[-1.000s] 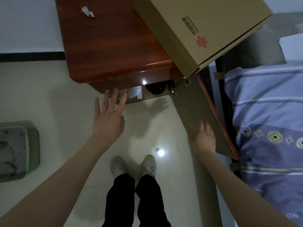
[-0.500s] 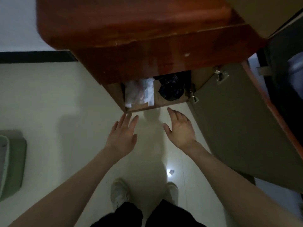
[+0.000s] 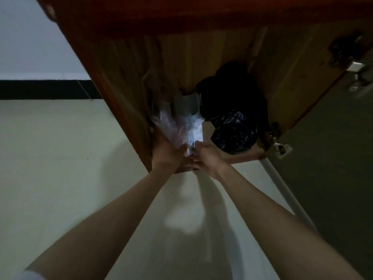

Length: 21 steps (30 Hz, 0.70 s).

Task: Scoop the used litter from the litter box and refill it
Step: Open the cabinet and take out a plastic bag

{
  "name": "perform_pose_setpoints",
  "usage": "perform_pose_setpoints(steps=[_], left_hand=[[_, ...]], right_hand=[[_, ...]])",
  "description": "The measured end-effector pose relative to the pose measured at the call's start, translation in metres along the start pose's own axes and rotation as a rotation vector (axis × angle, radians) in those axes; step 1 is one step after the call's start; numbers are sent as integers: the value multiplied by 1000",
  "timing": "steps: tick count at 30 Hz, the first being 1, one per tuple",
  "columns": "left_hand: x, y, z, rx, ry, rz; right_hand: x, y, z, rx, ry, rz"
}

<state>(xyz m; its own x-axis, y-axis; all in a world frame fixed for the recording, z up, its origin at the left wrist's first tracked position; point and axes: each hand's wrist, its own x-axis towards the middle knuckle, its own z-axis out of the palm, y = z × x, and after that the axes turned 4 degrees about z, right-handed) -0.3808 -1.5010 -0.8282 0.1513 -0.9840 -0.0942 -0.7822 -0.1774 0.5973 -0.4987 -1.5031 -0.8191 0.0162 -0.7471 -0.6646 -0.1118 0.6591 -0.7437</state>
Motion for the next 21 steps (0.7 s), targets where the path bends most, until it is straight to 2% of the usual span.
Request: perform_pose_setpoints(steps=[1,3,5,6,7,9,11,13,16,19,21], left_hand=[[3,-3,2,-17,6,-47],[3,-1,1,102,20,7],[5,-2,1,111,45,63],[5,3,0,75,5,33],[6,4,2,136,6,89],[5,3,1,14,52,33],[-1,2,-3,-177,96,-20],[-9,4,-11,-270,123,10],[-28,10,-19,-274,76,47],[-51,24,-38,-283,37,49],[-69,34,-54,-301,36,122]], right_hand=[[6,0,1,19,-5,19],[13,-2,1,96,-9,49],[18,-6,-1,246,-10,68],[21,-6,-3,309,2,83],[26,-5,-4,343,22,101],[34,-6,-2,394,45,116],[42,-8,0,388,-7,117],[42,-11,-1,416,-53,130],[29,-11,-7,505,-64,59],[-9,-6,-19,436,-38,-36],[-43,-7,-28,449,-54,-39]])
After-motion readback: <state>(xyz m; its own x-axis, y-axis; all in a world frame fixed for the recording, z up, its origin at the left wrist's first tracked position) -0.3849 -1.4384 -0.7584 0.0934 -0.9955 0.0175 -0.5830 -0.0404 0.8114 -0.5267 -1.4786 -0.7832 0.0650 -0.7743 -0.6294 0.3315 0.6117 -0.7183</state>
